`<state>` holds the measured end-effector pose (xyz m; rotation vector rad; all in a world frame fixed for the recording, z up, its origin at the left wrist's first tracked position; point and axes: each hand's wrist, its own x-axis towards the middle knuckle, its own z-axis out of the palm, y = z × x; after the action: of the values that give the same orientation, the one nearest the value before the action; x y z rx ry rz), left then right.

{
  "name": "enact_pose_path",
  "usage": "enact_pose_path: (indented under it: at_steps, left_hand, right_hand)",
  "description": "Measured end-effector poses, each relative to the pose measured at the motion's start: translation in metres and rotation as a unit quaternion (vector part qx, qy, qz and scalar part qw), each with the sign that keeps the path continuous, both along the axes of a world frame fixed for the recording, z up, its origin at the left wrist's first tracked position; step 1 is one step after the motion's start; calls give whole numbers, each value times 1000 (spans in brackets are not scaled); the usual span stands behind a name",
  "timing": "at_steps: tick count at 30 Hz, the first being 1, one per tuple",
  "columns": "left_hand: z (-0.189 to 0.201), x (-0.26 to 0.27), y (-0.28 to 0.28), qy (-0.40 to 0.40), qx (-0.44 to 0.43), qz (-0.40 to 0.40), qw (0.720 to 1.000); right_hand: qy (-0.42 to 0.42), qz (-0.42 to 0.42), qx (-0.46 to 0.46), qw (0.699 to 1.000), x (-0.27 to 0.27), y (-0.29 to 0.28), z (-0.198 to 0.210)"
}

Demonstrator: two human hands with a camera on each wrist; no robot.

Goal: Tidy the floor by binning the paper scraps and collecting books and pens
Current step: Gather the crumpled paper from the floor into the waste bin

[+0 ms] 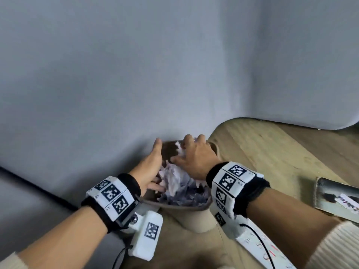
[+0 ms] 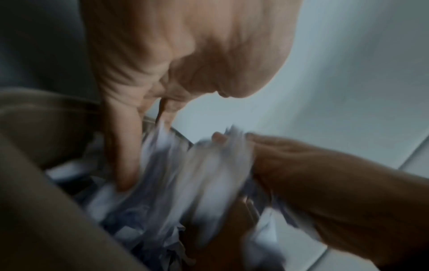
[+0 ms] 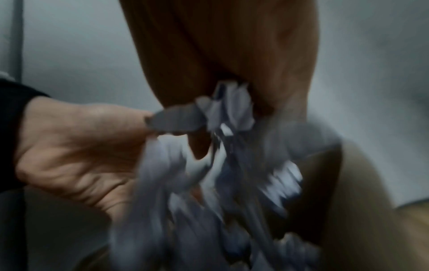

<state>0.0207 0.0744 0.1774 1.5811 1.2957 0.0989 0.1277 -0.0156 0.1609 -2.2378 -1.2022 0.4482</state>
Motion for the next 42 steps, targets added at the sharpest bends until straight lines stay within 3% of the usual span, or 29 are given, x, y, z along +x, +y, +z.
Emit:
enact_pose_path:
  at_steps: [3, 6, 11, 15, 19, 22, 26, 29, 31, 33, 37, 42]
  left_hand:
    - [9, -7, 3, 23, -9, -8, 1000]
    - [17, -5, 7, 21, 46, -21, 998]
    - [23, 29, -8, -31, 181, -100, 978]
    - [31, 66, -42, -42, 258, -139, 955]
    - [56, 87, -50, -50, 361, -117, 924]
    - [63, 88, -51, -31, 392, -111, 913]
    - [47, 89, -56, -5, 401, -144, 905]
    - [32, 99, -75, -17, 386, -217, 897]
    - [26, 111, -100, 2, 399, -303, 866]
    - [26, 122, -134, 16, 417, -392, 820]
    - [12, 153, -219, 41, 476, -574, 665]
    - [-24, 192, -340, -10, 425, -715, 555]
  right_hand:
    - [54, 76, -53, 994, -2, 3, -10]
    - [87, 90, 18, 992, 6, -5, -5]
    - [56, -97, 175, 978, 39, -36, 8]
    - [150, -213, 227, 938, 47, -44, 1]
    - [219, -106, 165, 956, 18, -33, 9]
    - [274, -54, 168, 945, 14, -30, 11]
    - [213, -95, 207, 950, 39, -54, 5]
    - [39, -112, 150, 982, 68, -104, -11]
    - [-58, -137, 88, 985, 91, -154, -24]
    - [-93, -176, 29, 979, 112, -212, -34]
    - [-119, -301, -10, 946, 133, -348, -54]
    - [-122, -434, -106, 887, 110, -514, -75]
